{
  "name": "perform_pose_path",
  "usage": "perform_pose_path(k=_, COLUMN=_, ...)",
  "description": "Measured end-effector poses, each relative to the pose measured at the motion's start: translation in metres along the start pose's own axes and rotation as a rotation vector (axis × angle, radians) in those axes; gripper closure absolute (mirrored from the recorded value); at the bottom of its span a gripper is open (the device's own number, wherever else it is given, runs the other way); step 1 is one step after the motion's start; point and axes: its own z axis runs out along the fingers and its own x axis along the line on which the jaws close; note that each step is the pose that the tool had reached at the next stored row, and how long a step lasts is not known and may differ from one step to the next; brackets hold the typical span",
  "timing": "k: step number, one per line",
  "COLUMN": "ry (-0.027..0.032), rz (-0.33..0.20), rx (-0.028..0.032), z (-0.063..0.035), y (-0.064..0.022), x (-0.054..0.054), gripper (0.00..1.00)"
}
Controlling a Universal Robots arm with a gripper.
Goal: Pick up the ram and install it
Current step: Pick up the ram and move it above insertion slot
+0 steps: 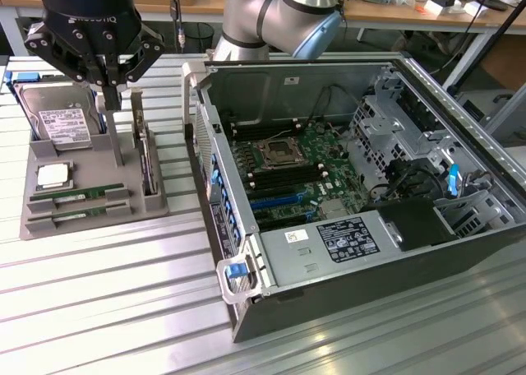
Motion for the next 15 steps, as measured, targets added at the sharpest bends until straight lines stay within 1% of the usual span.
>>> perform_pose_path(k=8, ry=0.0001, rz=-0.003, rx=-0.0001, z=0.0, y=0.0, x=0.0, gripper=0.89)
perform_pose_path(k=15, ry=0.0018, rz=-0.04, rx=-0.001, z=0.0, y=0.0, x=0.0, gripper=0.89)
